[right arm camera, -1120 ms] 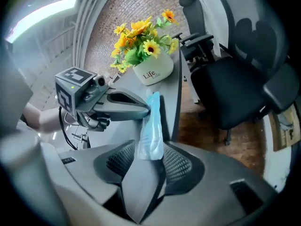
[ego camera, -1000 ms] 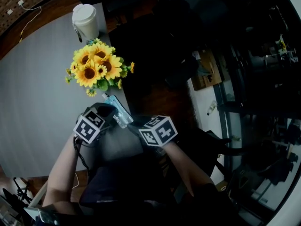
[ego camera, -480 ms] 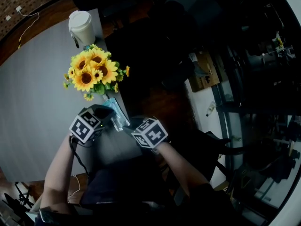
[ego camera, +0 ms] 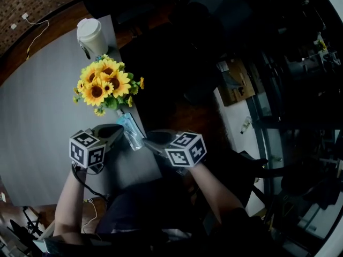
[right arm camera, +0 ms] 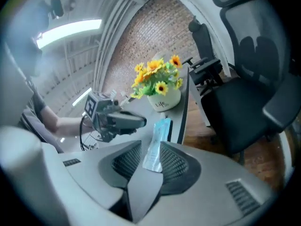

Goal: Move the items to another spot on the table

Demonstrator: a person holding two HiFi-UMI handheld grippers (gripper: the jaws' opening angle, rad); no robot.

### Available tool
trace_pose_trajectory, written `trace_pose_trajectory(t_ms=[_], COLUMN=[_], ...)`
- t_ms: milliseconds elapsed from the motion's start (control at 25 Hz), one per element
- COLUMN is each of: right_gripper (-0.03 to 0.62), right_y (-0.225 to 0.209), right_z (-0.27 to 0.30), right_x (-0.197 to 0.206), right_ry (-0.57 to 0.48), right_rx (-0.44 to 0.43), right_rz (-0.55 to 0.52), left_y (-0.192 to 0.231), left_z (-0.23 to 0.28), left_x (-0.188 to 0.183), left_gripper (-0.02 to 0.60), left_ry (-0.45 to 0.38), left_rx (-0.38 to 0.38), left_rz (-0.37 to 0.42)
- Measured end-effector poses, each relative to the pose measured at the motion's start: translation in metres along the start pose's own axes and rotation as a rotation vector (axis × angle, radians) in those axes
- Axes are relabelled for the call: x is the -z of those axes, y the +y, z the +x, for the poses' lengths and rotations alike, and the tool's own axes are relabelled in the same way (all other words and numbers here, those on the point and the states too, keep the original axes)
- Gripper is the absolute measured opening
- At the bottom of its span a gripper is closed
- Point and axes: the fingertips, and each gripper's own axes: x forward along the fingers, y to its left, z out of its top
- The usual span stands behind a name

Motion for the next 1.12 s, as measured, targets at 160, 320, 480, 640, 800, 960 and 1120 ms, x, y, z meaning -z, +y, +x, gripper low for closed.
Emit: trace_pose_trajectory(t_ms=[160,320,480,640,800,960,1120], right_gripper=[-0.017,-0.018,-0.018,-0.017,-0.017,-0.017,-0.017], right_y=[0.011,0.025,0.045,0.065,0.071,0.056,0.051], right_z=[-0.018,-0.036,-0.062,-0.086,-0.102,-0.119,-0.117], right_x=[-0.025,-0.044,-0.065,-0.08,-0.085,-0.099,-0.106], right_ry=[-0.081,-0.129,-0.2,-0.197,-0.168,-0.198,-0.147], right_rx=[-0.091,-0.166,-0.293,-0.391,-0.429,-0.425,-0.416], right_rz=[0.007,-0.033,-0.008,-0.053,-0.182,-0.289,-0.43], left_y=[-0.006,-0.006,-0.012,-0.027,-0.04,-0.069,-0.093], left_z=[-0.009,-0.015,-0.031,-0.046,-0.081,-0.117,-0.155], left_x=[0.004,0.005,-0.005,-0.018,-0.053,-0.086,-0.104], left_gripper=[0.02,0.017,0.005,0.006,0.005,0.005,0.006], left_ry=[0.004,-0.031,-0.15,-0.221,-0.372,-0.479,-0.573], left_rx=[-0.03,-0.103,-0.148,-0.196,-0.279,-0.346,-0.43], left_rz=[-0.016,-0.077,-0.15,-0.129,-0.165,-0.102,-0.048])
